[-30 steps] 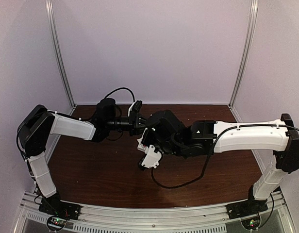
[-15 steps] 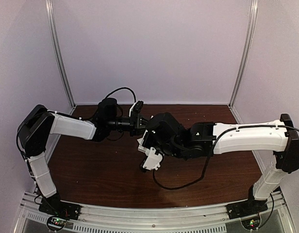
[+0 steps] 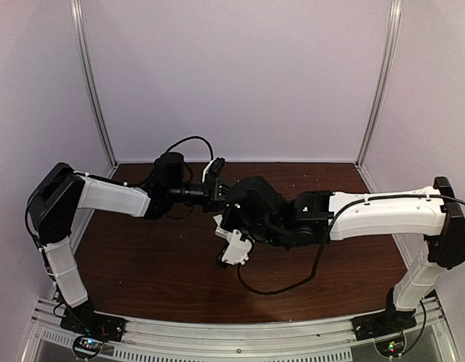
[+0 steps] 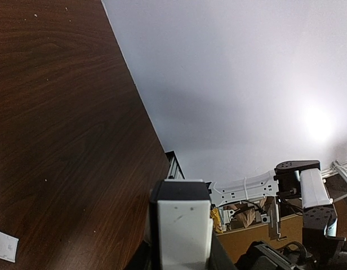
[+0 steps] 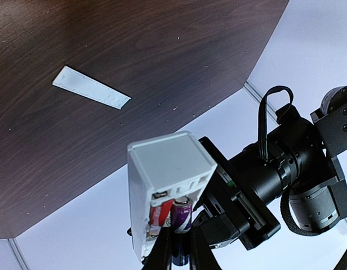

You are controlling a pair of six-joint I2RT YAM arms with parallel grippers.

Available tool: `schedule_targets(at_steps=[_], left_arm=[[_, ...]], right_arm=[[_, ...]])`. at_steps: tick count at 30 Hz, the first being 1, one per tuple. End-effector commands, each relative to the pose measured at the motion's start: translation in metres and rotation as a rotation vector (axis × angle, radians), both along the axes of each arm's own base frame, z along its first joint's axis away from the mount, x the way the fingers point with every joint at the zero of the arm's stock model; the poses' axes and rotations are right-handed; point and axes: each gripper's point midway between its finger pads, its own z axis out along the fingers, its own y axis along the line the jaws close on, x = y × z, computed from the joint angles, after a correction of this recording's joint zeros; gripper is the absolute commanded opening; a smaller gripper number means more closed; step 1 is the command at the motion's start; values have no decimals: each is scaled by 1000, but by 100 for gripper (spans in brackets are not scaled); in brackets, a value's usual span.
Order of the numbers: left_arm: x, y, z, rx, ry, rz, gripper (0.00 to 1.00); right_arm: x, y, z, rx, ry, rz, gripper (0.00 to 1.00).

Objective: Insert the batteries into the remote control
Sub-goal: Place the battery in the battery compartment.

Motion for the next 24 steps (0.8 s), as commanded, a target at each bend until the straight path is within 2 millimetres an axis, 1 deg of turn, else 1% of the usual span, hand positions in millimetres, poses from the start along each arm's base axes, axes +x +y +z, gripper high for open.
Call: schedule_targets(at_steps=[1, 8, 16, 24], left_arm=[[-3, -4, 21, -46, -66, -26, 0], [-3, -5, 21, -47, -66, -26, 0], [-2, -5, 23, -56, -64, -23, 0], [-2, -5, 23, -59, -59, -23, 0]], right_arm=[[-1, 4, -13, -28, 3, 7, 11], [-1, 5, -11, -7, 7, 5, 11], [-4, 2, -11, -6, 18, 6, 19], [-3, 2, -5, 18, 12, -4, 20]])
